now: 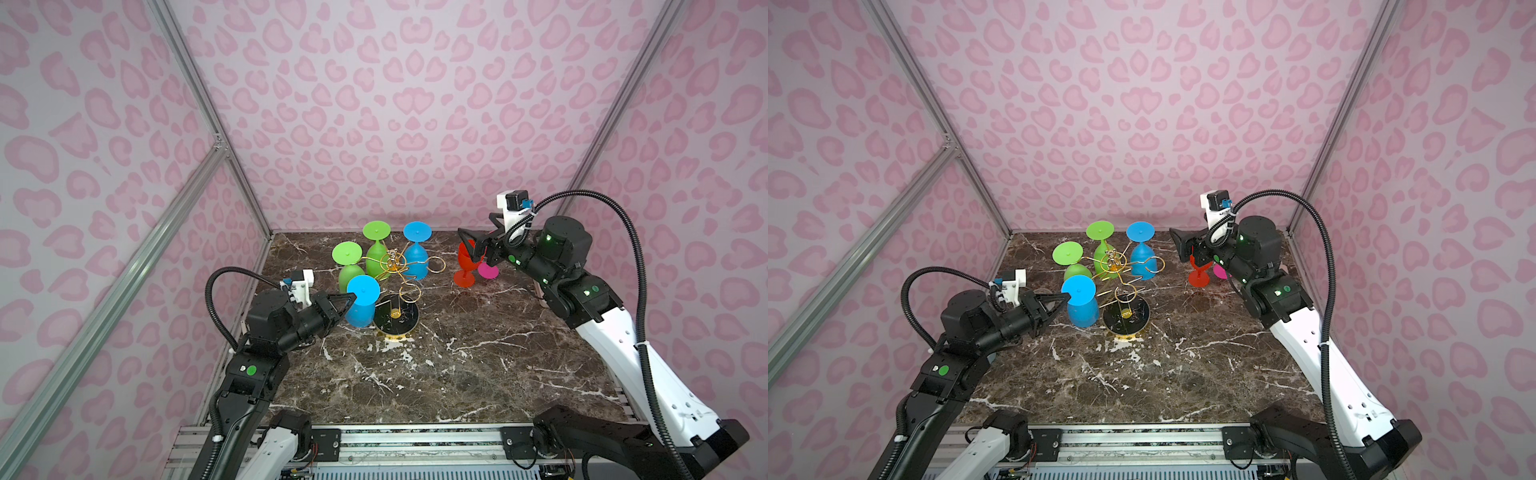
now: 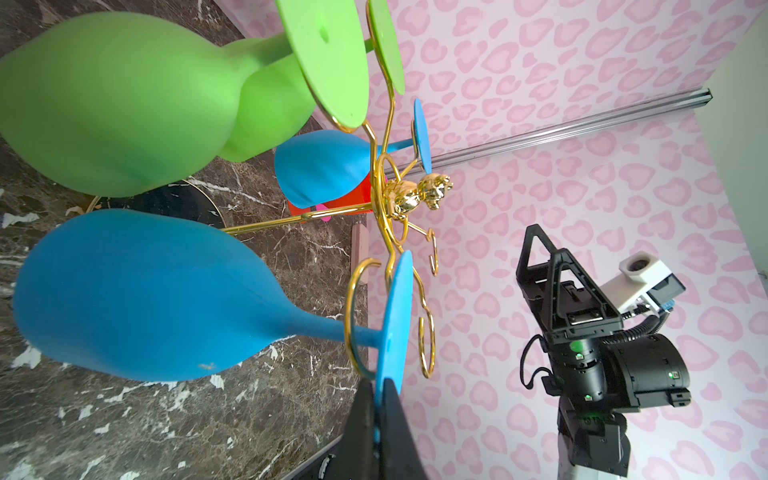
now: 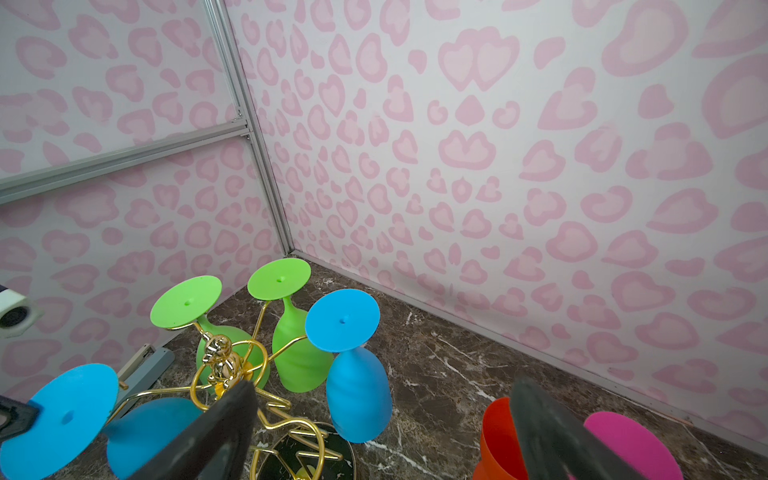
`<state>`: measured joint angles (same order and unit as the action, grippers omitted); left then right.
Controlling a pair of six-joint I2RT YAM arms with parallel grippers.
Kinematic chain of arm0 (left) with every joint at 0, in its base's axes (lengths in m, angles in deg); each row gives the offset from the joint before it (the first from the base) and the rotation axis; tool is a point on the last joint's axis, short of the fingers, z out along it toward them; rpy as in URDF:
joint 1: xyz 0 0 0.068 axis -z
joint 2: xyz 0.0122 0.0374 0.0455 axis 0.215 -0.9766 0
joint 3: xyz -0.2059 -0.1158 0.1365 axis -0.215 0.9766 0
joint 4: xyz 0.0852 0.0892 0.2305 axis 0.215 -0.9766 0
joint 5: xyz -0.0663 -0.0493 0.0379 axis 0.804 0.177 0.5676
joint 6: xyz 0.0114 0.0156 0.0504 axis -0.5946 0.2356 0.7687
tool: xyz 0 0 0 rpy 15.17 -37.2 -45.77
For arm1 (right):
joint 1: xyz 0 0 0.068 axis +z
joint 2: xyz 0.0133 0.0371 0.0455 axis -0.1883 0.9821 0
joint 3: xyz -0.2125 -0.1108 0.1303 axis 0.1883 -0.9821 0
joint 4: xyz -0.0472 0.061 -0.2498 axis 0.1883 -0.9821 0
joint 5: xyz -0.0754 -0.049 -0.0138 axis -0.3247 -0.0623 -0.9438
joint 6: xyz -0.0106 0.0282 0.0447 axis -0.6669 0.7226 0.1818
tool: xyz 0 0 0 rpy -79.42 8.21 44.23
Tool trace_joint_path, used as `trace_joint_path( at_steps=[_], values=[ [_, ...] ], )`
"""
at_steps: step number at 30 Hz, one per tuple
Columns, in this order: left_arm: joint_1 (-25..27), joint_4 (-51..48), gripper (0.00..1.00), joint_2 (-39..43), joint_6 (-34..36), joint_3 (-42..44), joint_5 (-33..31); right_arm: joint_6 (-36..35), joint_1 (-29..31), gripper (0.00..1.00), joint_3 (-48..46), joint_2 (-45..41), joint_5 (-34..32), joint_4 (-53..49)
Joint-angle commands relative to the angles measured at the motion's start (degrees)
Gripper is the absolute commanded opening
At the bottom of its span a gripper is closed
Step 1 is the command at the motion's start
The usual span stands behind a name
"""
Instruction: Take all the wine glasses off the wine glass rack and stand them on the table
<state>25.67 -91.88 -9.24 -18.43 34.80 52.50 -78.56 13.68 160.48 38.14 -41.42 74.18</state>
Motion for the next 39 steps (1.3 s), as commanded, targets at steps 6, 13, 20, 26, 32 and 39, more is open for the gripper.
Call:
trace_joint_path(
  at_steps=[6,13,20,26,32,39],
  values=[
    [-0.1,0.4,0.03,-0.7,-3.5,0.5,-0.5,0.6,0.1,0.97,-0.1,0.6,0.8,0.8],
    [-0.1,0.0,0.04,-1.4,-4.0,-1.4,0.3,0.6,0.1,0.97,-0.1,0.7,0.8,0.8],
    [-0.2,0.4,0.04,-1.6,-5.0,-1.4,0.9,0.7,0.0,0.97,0.0,1.0,1.0,1.0],
    [-0.3,0.0,0.03,-1.9,-5.0,-2.0,1.2,0.8,0.0,0.97,0.0,1.1,1.2,1.0],
    [-0.8,0.2,0.03,-1.5,-5.9,-1.9,1.3,0.8,0.0,0.97,0.1,1.1,1.3,1.0],
    [-1.1,0.5,0.03,-1.1,-6.4,-2.3,1.3,0.8,0.0,0.97,0.1,0.9,1.1,0.9]
  ],
)
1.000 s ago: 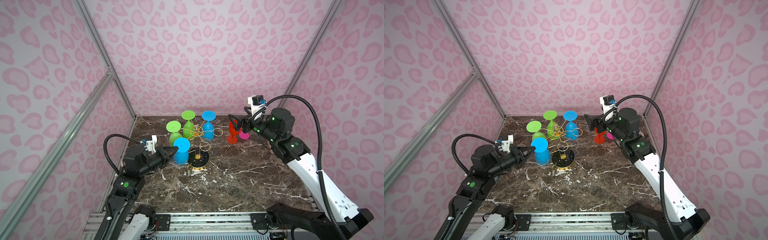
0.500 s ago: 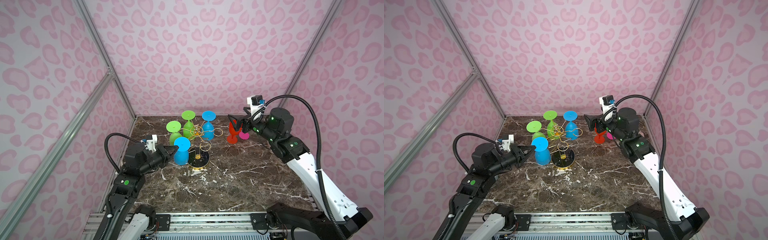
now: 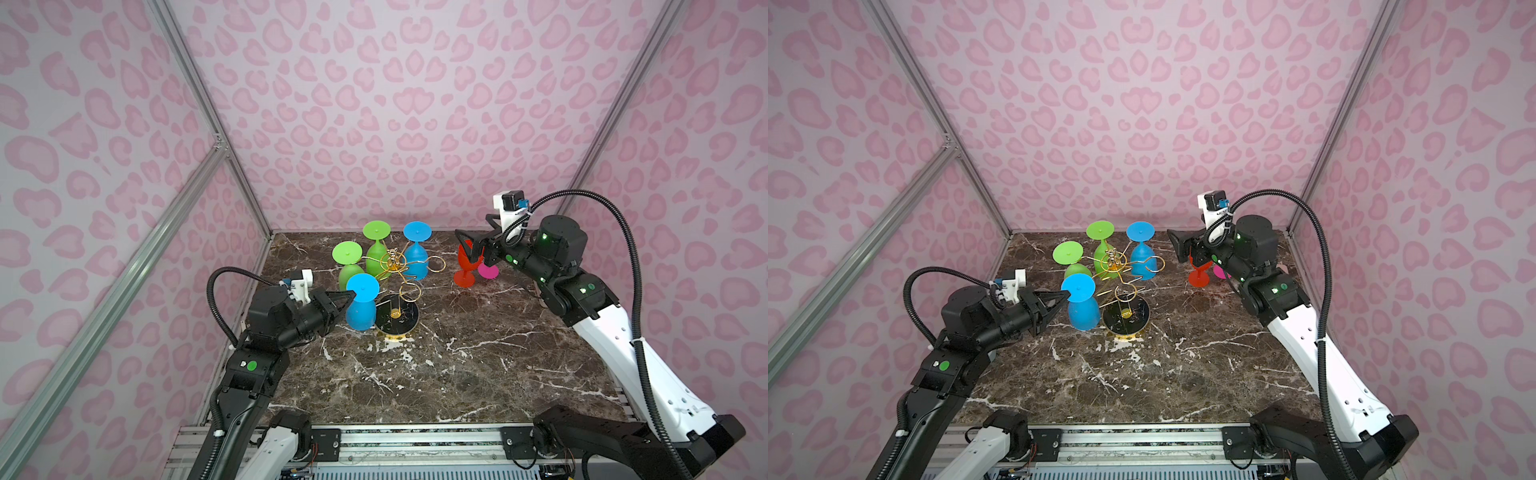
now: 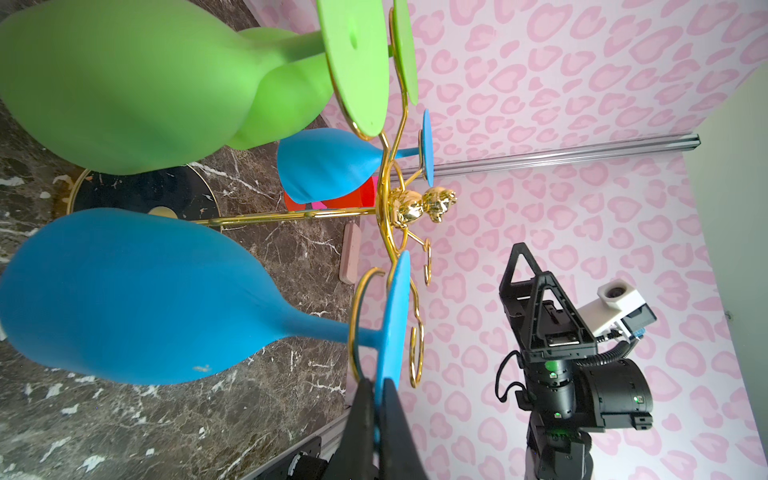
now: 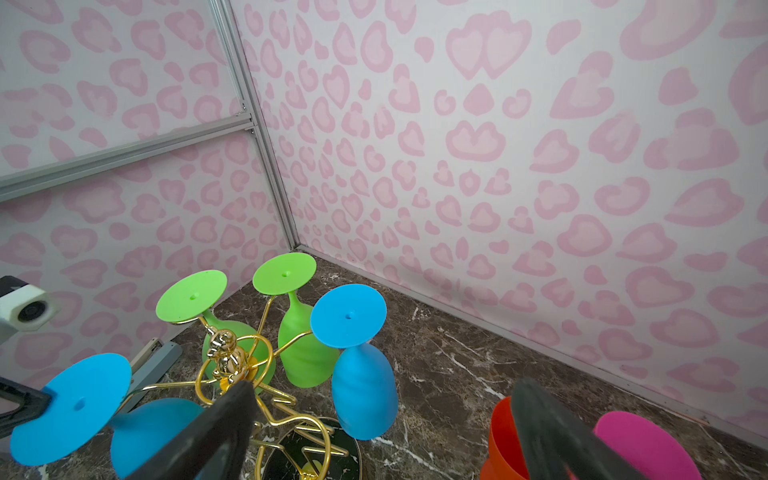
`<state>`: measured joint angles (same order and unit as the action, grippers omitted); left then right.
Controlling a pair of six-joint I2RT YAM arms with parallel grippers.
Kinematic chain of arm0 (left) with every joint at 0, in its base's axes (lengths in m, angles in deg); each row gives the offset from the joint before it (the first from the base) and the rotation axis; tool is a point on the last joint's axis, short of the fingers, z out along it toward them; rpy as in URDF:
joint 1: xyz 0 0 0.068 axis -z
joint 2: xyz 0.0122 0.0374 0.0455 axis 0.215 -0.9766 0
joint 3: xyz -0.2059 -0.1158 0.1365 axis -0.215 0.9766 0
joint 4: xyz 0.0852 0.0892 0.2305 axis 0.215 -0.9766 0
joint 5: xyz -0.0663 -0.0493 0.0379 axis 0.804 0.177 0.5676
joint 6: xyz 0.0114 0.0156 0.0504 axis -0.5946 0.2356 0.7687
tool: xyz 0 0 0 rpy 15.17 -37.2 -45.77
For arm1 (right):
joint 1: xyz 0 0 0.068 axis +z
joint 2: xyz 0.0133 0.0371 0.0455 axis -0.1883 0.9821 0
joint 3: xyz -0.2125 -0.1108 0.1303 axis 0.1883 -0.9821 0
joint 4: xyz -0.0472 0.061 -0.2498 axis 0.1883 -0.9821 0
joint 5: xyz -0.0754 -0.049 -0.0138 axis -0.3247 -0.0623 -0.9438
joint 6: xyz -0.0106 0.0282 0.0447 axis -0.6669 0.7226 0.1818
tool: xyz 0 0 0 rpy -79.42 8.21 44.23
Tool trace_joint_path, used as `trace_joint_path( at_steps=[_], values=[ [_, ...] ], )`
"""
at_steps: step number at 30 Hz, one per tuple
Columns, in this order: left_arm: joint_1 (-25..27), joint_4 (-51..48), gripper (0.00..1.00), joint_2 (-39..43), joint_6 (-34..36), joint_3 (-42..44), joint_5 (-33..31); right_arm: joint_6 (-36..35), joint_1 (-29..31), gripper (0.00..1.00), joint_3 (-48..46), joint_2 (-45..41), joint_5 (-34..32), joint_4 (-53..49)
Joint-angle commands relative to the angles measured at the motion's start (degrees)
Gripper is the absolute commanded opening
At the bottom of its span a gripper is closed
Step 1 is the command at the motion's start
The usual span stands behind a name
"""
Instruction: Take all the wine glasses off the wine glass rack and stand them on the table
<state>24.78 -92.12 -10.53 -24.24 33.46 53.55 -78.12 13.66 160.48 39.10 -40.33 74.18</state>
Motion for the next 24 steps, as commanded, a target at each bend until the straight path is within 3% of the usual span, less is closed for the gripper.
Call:
trace_joint_path(
  at_steps=[1,24],
  values=[
    [-0.2,0.8,0.03,0.2,-0.7,-1.1,0.4,0.4,0.1,0.97,0.1,-0.1,0.0,0.9],
    [-0.3,1.7,0.03,-0.6,-1.3,-2.7,0.9,0.5,0.0,0.97,0.0,-0.4,0.0,0.7]
  ],
)
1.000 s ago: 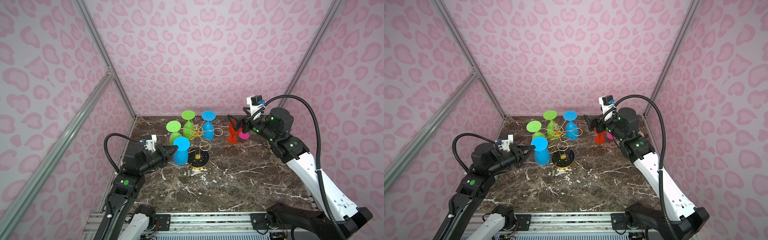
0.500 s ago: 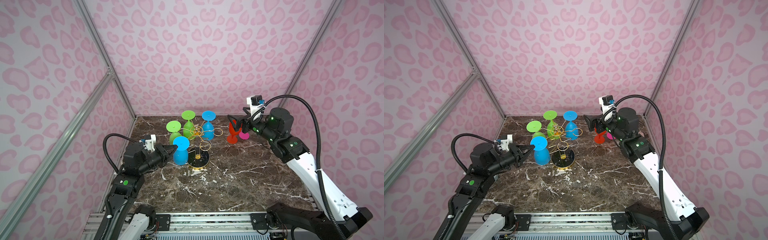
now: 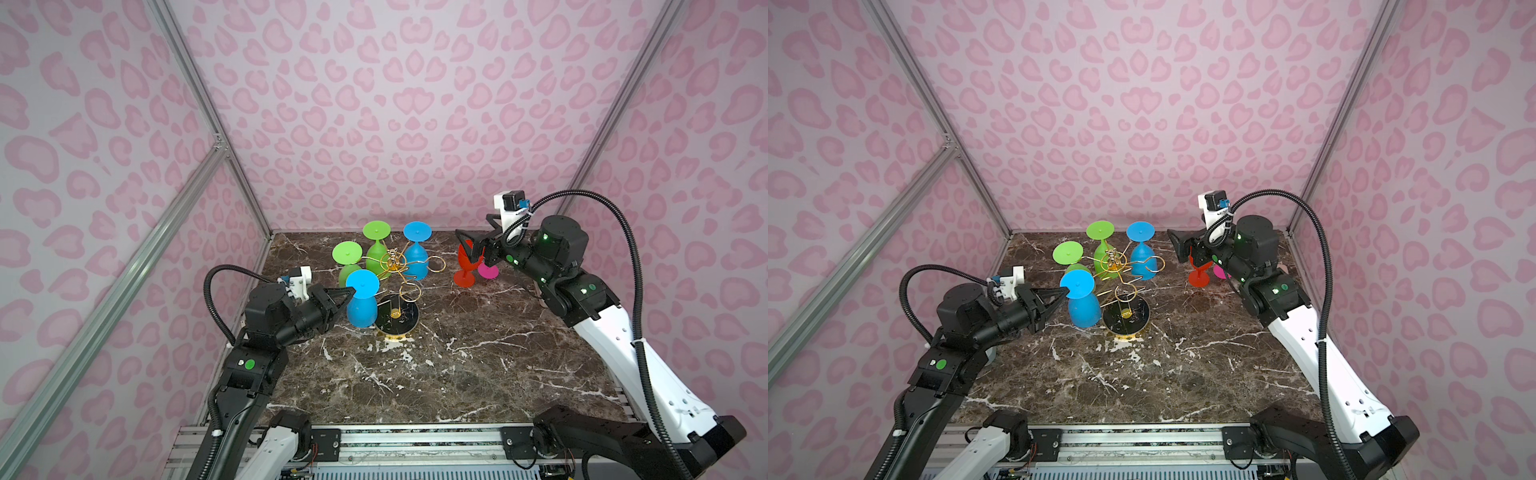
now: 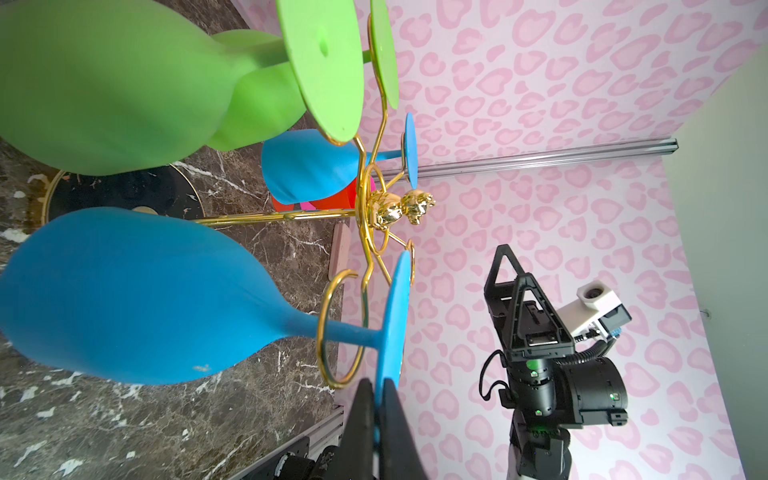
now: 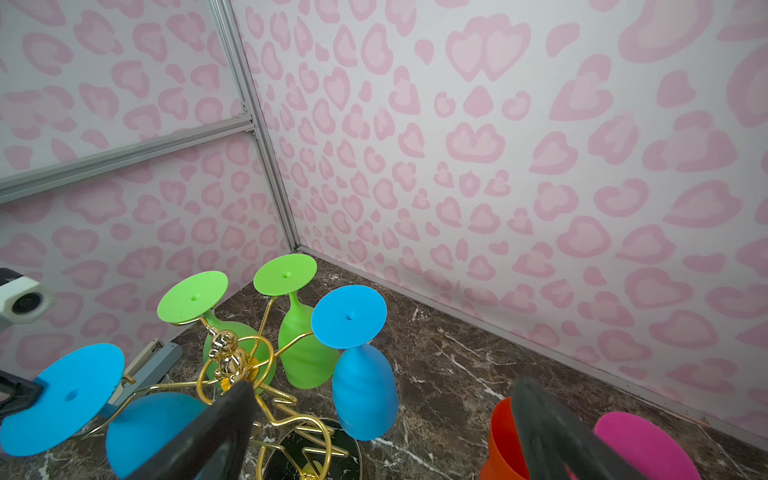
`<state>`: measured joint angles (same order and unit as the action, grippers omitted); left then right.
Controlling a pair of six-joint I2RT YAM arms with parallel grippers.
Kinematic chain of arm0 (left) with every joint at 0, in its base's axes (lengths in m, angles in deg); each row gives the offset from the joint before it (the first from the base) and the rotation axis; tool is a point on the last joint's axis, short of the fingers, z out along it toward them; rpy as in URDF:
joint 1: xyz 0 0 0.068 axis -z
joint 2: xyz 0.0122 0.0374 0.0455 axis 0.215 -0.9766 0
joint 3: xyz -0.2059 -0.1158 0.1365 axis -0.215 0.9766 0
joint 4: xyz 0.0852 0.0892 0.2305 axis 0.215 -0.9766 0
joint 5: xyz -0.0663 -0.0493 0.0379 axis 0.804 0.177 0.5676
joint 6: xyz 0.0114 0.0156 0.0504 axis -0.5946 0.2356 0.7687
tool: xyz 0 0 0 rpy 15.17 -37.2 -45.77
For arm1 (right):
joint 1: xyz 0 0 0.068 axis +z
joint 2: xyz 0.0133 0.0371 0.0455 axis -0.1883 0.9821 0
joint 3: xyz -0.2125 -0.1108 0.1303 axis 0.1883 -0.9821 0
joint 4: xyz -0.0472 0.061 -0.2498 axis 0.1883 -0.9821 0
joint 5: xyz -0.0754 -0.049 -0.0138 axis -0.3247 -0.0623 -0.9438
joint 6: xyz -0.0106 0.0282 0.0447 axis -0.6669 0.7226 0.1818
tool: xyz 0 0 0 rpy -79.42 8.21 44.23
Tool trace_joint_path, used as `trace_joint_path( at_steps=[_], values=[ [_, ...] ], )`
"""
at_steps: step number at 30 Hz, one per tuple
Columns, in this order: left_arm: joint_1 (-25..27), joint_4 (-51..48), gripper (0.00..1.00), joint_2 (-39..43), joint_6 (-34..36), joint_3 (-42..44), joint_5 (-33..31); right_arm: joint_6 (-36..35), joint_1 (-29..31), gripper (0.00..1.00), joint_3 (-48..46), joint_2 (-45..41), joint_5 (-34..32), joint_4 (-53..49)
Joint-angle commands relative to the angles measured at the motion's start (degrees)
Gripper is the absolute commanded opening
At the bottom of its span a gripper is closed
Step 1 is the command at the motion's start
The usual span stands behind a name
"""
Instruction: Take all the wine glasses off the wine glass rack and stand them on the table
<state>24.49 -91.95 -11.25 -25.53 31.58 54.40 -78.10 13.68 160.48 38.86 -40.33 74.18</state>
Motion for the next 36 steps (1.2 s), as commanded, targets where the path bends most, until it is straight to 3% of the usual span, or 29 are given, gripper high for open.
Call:
trace_joint_path(
  at_steps=[1,36],
  values=[
    [0.0,1.6,0.03,0.1,-0.1,-0.8,0.1,0.4,0.0,0.97,-0.1,-0.2,0.0,0.7],
    [0.2,7.8,0.03,-4.7,-1.3,-1.4,3.5,0.3,0.0,0.98,0.0,-1.0,-0.5,0.1]
  ],
)
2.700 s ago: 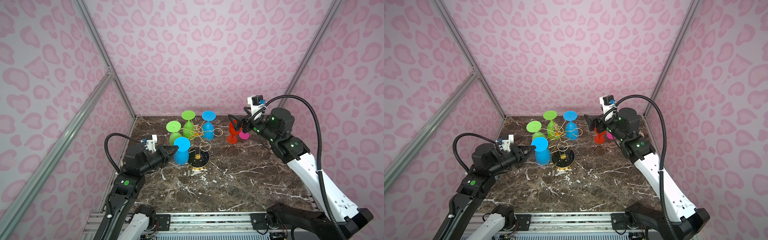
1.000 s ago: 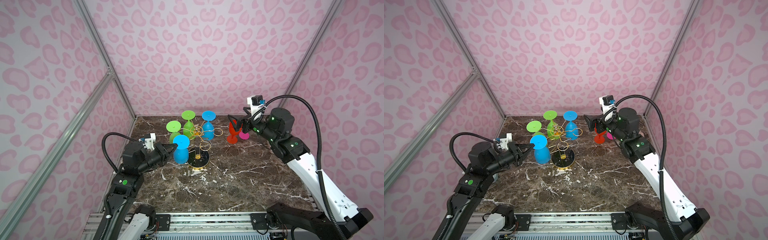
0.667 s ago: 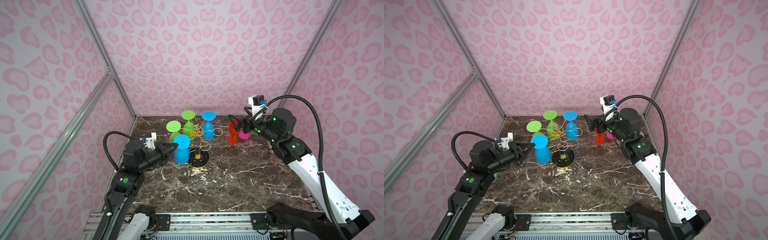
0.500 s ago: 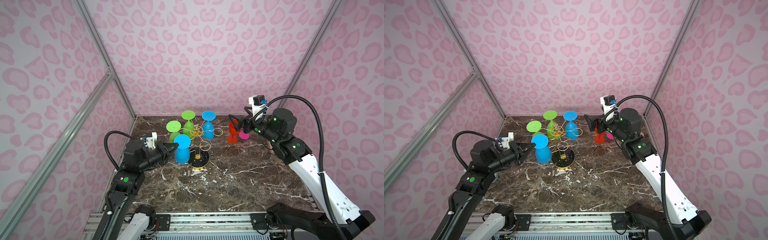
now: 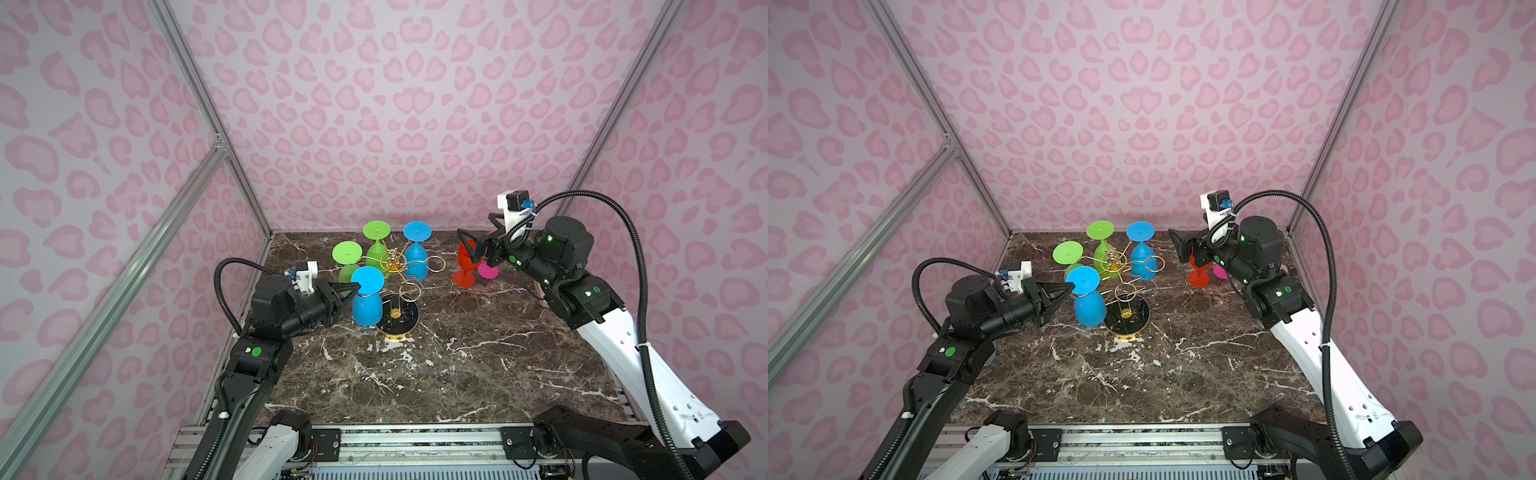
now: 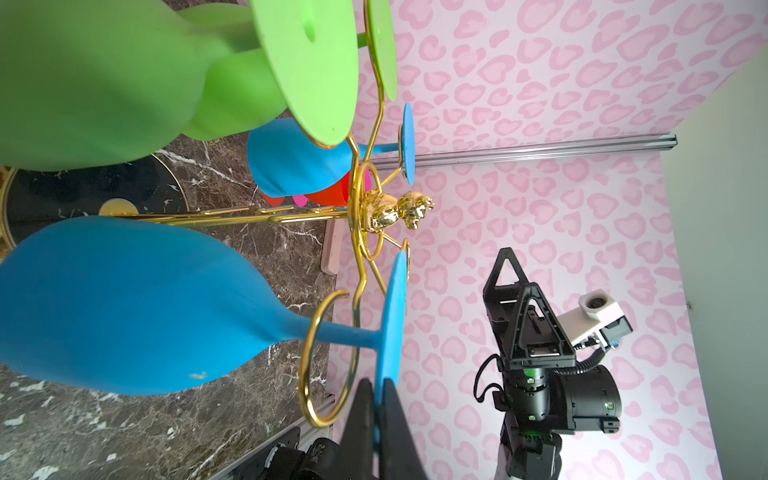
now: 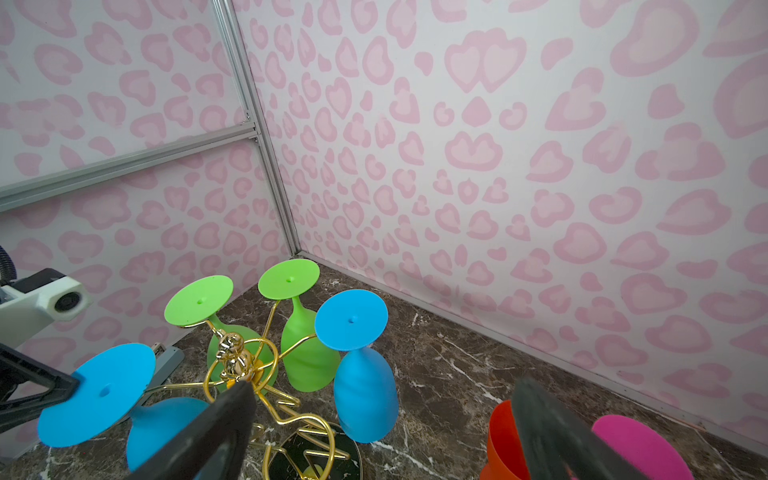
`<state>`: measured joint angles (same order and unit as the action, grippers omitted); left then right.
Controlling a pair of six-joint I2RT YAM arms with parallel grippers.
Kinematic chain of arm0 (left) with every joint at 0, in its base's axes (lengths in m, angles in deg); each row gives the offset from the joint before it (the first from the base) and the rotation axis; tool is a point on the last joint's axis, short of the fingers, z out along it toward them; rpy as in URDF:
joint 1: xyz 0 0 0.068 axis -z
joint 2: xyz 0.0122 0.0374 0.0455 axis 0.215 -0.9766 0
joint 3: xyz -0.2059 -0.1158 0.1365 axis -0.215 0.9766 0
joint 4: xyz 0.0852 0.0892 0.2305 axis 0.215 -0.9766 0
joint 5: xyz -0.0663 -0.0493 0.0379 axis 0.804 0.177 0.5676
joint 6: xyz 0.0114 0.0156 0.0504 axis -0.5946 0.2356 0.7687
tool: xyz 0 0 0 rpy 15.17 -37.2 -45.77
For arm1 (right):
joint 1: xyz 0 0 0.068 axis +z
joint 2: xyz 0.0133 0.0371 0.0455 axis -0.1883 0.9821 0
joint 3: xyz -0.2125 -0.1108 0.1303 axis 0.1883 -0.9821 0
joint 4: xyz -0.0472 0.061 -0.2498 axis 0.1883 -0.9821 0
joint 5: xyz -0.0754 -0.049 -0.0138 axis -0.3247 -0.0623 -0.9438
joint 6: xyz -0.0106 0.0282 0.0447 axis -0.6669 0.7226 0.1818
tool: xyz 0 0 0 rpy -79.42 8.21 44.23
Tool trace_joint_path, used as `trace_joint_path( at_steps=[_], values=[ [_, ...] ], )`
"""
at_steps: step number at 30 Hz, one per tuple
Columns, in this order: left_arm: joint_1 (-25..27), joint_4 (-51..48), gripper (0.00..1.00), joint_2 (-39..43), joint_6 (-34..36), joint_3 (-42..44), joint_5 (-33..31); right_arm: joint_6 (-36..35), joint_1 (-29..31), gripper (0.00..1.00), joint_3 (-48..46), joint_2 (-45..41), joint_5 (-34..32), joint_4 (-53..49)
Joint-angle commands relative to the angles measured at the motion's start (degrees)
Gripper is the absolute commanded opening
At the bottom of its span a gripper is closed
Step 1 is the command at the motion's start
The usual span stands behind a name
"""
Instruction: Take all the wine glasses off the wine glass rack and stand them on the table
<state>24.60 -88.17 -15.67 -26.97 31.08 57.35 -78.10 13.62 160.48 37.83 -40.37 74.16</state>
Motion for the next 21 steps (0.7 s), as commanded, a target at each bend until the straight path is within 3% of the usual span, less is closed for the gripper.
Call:
trace_joint_path(
  at_steps=[1,21],
  values=[
    [0.1,4.1,0.03,-0.5,0.1,-0.9,0.5,0.3,0.0,0.98,0.0,0.0,-0.4,0.1],
    [0.4,7.4,0.03,-3.6,0.4,-2.5,-0.4,-0.2,0.0,0.98,-0.4,-0.5,-0.8,-0.2]
  ],
)
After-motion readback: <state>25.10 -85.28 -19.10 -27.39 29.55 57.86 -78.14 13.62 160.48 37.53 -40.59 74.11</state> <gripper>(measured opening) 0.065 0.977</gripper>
